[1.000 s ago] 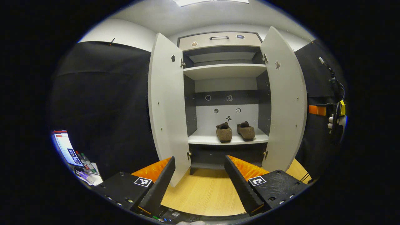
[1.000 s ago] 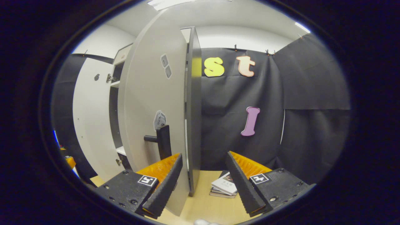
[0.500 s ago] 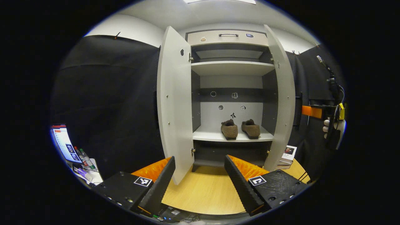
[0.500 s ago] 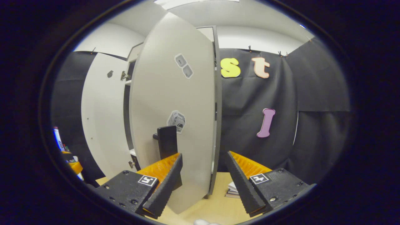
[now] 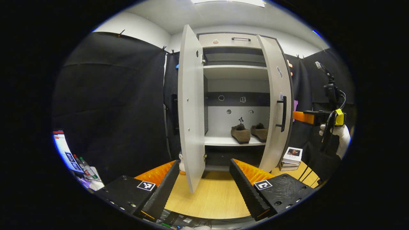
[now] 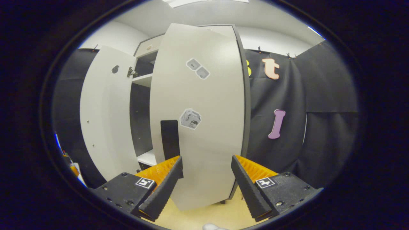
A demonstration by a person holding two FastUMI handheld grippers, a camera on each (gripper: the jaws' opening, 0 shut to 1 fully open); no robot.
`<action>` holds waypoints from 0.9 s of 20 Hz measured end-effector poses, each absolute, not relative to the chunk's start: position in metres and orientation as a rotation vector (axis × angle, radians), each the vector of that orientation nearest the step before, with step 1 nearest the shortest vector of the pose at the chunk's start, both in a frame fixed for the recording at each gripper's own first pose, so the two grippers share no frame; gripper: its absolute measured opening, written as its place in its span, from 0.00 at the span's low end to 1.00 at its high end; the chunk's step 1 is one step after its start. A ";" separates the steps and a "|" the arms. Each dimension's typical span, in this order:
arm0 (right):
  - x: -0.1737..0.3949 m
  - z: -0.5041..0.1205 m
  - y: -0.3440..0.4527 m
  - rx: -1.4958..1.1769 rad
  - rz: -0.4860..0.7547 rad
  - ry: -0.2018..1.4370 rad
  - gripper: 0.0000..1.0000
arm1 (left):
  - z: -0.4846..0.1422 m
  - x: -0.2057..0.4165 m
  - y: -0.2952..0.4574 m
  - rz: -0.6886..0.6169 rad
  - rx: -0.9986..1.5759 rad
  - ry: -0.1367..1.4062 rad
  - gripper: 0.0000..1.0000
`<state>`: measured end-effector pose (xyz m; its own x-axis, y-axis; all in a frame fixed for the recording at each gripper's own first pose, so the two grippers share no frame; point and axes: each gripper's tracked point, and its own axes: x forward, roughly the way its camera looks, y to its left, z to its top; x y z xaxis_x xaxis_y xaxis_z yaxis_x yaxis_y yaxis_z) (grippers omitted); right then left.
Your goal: Grab one shoe with the right hand and put it into the shoe cabinet, grab the other shoe with the left hand and put it into the shoe cabinet; then close the right door with the right hand and the left door with the left hand.
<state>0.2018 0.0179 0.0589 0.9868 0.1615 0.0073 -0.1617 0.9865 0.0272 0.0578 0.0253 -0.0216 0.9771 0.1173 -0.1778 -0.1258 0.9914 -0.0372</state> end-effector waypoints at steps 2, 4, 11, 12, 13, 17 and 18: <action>0.185 0.058 0.011 0.024 0.119 -0.001 0.99 | -0.022 0.063 0.039 0.099 -0.046 0.173 0.96; 0.164 0.055 0.008 0.028 0.080 0.006 0.99 | -0.023 0.071 0.056 0.076 -0.043 0.170 0.96; 0.084 0.028 0.012 0.019 -0.016 0.025 1.00 | -0.023 0.122 0.134 0.076 0.000 0.142 0.96; 0.073 0.019 0.012 0.012 -0.024 0.041 1.00 | -0.022 0.133 0.145 0.084 0.000 0.140 0.96; 0.064 0.012 0.013 0.007 -0.032 0.057 1.00 | -0.020 0.143 0.156 0.093 -0.002 0.140 0.96; 0.040 -0.011 0.013 0.013 -0.063 0.108 1.00 | -0.002 0.187 0.204 0.158 -0.008 0.114 0.96; 0.036 -0.015 0.012 0.021 -0.070 0.118 1.00 | 0.003 0.197 0.209 0.163 -0.005 0.102 0.96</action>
<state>0.0363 0.0121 -0.0152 0.9906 -0.0688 -0.1181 0.0713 0.9973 0.0171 0.1968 0.2087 0.0031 0.9815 0.1620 -0.1022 -0.1625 0.9867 0.0034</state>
